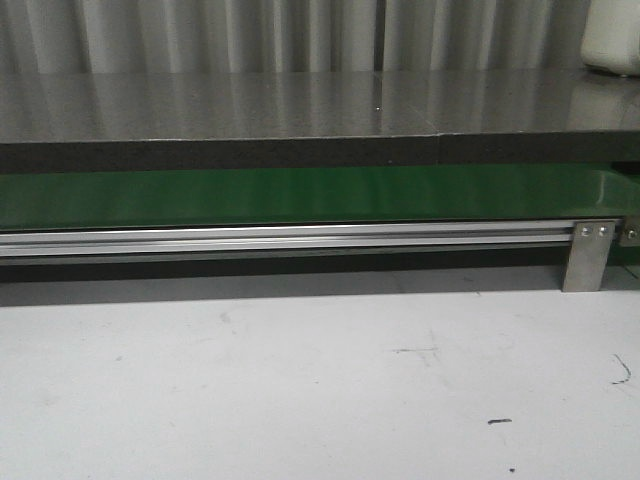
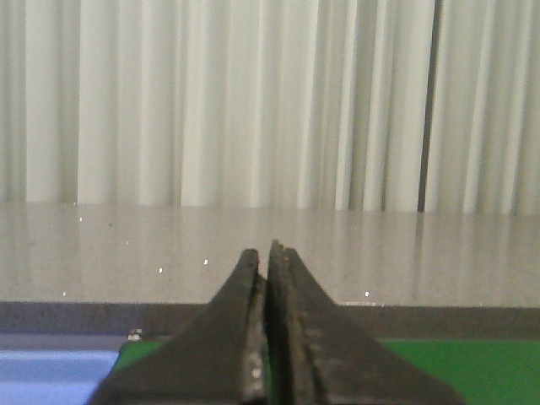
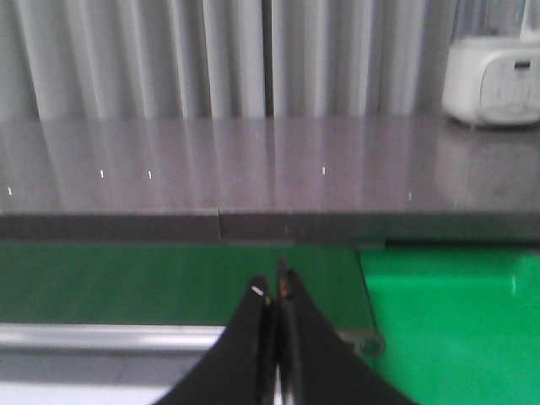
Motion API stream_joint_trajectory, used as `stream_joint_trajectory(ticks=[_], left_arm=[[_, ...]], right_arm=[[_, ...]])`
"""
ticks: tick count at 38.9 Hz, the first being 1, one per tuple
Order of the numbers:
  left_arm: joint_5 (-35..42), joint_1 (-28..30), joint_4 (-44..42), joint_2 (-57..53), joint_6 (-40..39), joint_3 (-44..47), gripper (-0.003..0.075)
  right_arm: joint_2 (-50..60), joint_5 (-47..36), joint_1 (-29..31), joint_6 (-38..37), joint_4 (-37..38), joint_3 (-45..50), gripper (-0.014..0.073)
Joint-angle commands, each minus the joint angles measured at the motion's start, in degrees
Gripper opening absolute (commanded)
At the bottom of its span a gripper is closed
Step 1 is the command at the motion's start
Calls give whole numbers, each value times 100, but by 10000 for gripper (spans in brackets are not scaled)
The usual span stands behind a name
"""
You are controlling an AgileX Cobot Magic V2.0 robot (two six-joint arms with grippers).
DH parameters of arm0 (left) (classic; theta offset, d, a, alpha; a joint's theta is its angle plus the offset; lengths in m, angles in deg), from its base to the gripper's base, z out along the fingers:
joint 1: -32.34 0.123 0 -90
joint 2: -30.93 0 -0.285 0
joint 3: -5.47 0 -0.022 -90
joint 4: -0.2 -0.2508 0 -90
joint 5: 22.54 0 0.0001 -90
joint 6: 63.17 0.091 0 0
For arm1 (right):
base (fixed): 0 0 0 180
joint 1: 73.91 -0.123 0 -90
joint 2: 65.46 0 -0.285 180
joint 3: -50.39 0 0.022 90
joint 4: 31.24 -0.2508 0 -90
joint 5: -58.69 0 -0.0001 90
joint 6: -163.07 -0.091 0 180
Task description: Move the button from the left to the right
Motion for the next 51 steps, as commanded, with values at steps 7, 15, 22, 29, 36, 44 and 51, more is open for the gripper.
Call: stream_joint_trajectory(ticks=[7, 15, 22, 29, 36, 44, 51], left_arm=[[-1382, 1, -524, 1424, -40, -2249, -21], [-1720, 1, -524, 2368, -40, -2843, -21], [-1733, 1, -524, 2370, -40, -2851, -16], [-1741, 1, -524, 2370, -40, -2851, 377], [-1741, 1, -524, 2370, -40, -2851, 671], [-1741, 1, -524, 2370, -40, -2851, 650], [-1741, 1, -524, 2370, -40, -2851, 650]], right_arm=[[-1442, 636, 24, 14, 10, -1986, -68], [-2333, 712, 24, 14, -57, -2316, -68], [-2408, 711, 24, 14, -57, -2316, -62], [-2408, 707, 24, 14, -57, -2316, 268], [-2408, 685, 24, 22, -57, -2316, 654], [-2408, 692, 24, 22, -57, -2316, 645], [-2408, 692, 24, 22, -57, -2316, 645]])
